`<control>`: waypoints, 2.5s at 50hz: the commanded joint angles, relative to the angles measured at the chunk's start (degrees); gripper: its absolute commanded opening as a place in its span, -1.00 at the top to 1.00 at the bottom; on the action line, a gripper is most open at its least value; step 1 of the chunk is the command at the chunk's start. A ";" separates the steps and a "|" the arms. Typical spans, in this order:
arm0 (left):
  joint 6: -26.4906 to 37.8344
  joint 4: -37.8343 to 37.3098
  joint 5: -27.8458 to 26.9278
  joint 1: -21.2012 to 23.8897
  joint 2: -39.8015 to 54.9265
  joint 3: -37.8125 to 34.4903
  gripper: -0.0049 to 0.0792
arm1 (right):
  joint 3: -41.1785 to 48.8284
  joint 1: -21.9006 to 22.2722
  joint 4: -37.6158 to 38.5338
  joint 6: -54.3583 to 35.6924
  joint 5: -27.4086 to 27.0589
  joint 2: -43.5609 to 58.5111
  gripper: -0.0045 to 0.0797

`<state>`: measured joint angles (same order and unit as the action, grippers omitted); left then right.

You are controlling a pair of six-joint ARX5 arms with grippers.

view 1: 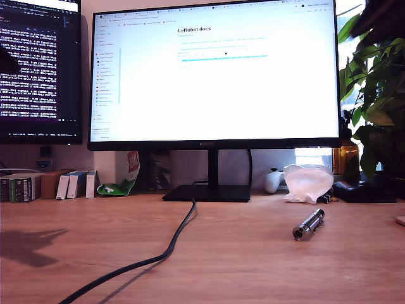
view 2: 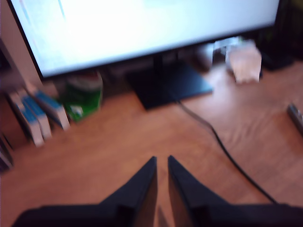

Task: Pick the metallic laser pointer with your right arm, pass it to your left arm, then place it down to the left side of the table

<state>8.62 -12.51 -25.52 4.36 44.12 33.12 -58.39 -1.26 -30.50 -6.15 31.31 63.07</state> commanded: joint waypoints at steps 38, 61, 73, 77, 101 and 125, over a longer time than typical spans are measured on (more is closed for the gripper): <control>0.44 2.38 -0.15 -0.07 1.68 2.58 0.73 | -4.00 -13.20 2.45 -2.01 -0.24 20.09 0.29; 0.42 3.78 -0.20 -0.07 1.68 2.58 0.73 | -6.36 -19.71 2.67 -70.49 -16.17 20.70 0.30; 0.39 3.98 -0.20 -0.07 1.68 2.58 0.73 | -6.36 -21.70 -9.33 -76.61 -17.73 23.58 0.24; 0.39 3.98 -0.20 -0.07 1.68 2.58 0.73 | -6.36 -22.69 -11.58 -79.56 -20.11 25.29 0.16; 0.33 3.52 -1.07 -0.07 1.64 2.58 0.73 | -6.36 -25.03 -16.22 -84.61 -25.31 33.31 0.00; 0.22 3.39 -1.07 -0.07 1.64 2.58 0.73 | -6.36 -24.83 -17.79 -100.69 -23.76 38.05 0.01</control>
<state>8.82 -9.28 -26.50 4.36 45.54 35.46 -64.77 -25.98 -48.42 -105.54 7.11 100.18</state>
